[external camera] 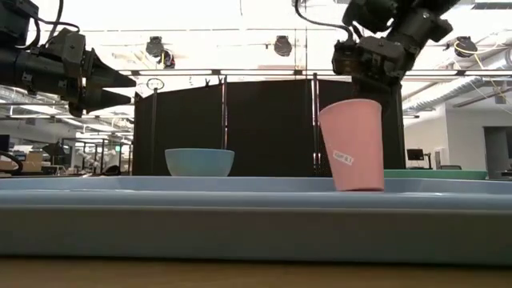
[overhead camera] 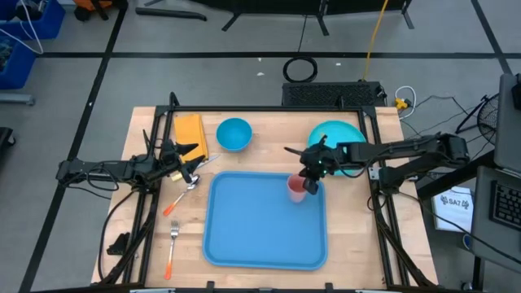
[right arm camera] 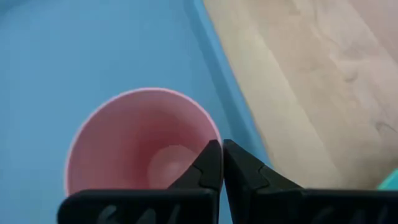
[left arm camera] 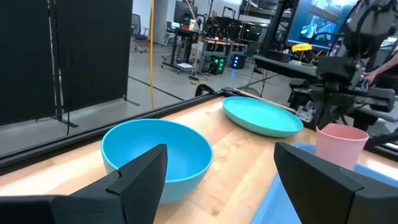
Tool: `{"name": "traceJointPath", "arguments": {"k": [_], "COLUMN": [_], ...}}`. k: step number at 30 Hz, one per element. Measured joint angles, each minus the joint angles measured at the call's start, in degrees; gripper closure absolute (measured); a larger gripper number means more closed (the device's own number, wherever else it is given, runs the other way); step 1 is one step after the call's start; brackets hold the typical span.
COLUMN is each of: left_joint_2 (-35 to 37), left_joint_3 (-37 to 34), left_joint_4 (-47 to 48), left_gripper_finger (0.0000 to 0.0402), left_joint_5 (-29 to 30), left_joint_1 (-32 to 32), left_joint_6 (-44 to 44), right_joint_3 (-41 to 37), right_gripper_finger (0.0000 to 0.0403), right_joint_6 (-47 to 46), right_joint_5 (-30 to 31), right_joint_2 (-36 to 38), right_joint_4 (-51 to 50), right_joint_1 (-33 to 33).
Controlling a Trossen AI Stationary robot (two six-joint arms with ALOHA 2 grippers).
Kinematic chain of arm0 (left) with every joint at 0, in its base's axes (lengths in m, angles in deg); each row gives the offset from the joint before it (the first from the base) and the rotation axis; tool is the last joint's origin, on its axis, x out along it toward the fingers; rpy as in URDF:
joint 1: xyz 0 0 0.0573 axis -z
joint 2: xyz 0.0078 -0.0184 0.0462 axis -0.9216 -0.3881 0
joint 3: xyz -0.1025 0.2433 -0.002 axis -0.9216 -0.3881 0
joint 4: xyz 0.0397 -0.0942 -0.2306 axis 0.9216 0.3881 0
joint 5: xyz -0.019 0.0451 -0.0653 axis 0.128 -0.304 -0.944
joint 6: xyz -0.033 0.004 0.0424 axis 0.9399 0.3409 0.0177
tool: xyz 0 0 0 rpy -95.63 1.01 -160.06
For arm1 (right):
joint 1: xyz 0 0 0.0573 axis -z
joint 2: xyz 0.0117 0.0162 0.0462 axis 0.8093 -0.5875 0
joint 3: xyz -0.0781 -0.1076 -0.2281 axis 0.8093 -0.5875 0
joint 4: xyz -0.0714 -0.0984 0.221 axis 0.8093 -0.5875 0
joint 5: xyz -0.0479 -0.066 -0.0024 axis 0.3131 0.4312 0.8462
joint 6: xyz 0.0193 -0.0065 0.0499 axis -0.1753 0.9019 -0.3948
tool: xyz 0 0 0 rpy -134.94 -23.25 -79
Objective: Set up tray
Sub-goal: Put the pink cup on the blue tray
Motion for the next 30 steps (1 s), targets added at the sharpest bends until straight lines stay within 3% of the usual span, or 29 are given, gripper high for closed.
{"name": "traceJointPath", "arguments": {"k": [14,30], "left_joint_2": [0.0,0.0], "left_joint_3": [0.01,0.0], "left_joint_4": [0.02,0.02], "left_gripper_finger": [0.0101,0.01], "left_joint_5": [-0.04,-0.02], "left_joint_1": [0.02,0.0], "left_joint_6": [0.86,0.9], "right_joint_3": [-6.0,-6.01], "right_gripper_finger": [0.0403,0.0402], "right_joint_6": [-3.07,-3.28], "right_joint_5": [12.93,13.27], "right_joint_2": [10.28,11.43], "right_joint_4": [0.07,-2.29], "right_joint_1": [-1.01,-4.3]}}
